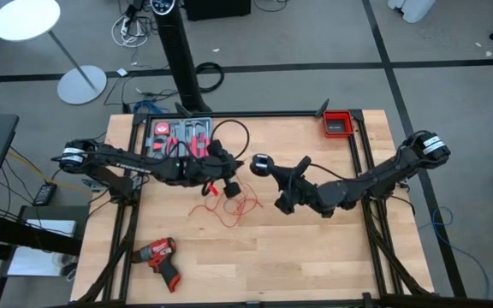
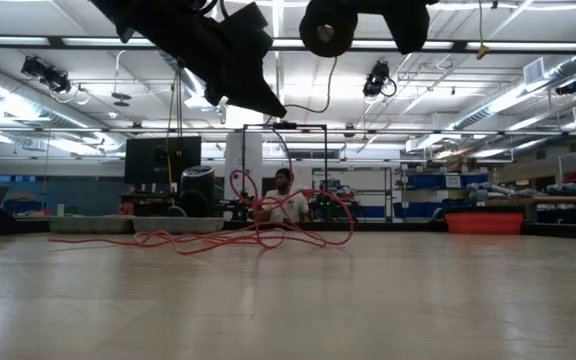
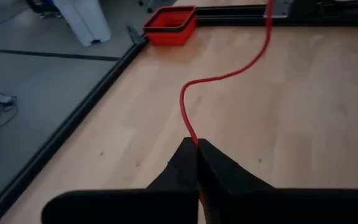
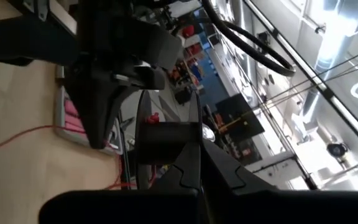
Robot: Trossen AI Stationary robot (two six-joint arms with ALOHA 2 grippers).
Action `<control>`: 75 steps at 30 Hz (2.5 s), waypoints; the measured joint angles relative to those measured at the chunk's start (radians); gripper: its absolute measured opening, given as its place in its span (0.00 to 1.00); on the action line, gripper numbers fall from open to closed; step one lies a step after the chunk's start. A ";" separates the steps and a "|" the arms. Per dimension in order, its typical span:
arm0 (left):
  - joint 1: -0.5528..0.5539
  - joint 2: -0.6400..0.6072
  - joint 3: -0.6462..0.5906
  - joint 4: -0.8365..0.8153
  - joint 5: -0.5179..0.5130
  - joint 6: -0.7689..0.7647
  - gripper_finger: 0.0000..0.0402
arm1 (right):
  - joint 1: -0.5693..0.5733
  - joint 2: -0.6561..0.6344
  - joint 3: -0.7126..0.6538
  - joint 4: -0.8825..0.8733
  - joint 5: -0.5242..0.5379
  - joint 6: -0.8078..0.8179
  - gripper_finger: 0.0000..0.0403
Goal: Coil cords
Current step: Uncoil the red wire, then coil the red wire on the black spool
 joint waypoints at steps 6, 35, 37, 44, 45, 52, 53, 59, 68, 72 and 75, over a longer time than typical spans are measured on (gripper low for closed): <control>0.001 -0.008 0.010 -0.021 -0.003 0.025 0.00 | 0.029 0.000 0.000 -0.106 0.086 0.024 0.00; -0.132 -0.091 0.194 -0.146 0.006 0.083 0.00 | -0.247 0.000 0.000 -0.278 -0.002 0.561 0.00; -0.132 -0.089 0.194 -0.124 0.026 0.086 0.00 | -0.263 0.000 0.000 -0.213 -0.008 0.558 0.00; -0.132 -0.017 0.192 -0.032 0.052 0.112 0.00 | -0.288 0.000 0.000 -0.070 -0.097 0.553 0.00; -0.130 -0.003 0.192 -0.016 0.052 0.126 0.00 | -0.288 0.000 0.000 -0.059 -0.112 0.554 0.00; -0.100 0.080 0.192 0.057 0.051 0.192 0.00 | -0.283 0.000 0.000 -0.026 -0.191 0.560 0.00; -0.093 0.086 0.192 0.057 0.052 0.197 0.00 | -0.279 0.000 0.000 -0.022 -0.208 0.567 0.00; -0.057 0.126 0.192 0.011 0.078 0.187 0.00 | -0.247 0.000 0.000 -0.003 -0.258 0.581 0.00; -0.055 0.130 0.193 -0.139 -0.033 0.108 0.00 | -0.170 -0.056 0.000 -0.024 -0.188 0.531 0.00; -0.058 0.119 0.196 -0.209 -0.149 0.101 0.00 | -0.147 -0.084 -0.001 -0.105 -0.171 0.536 0.00; -0.067 0.095 0.194 -0.230 -0.178 0.134 0.00 | -0.138 -0.090 -0.001 -0.187 -0.114 0.537 0.00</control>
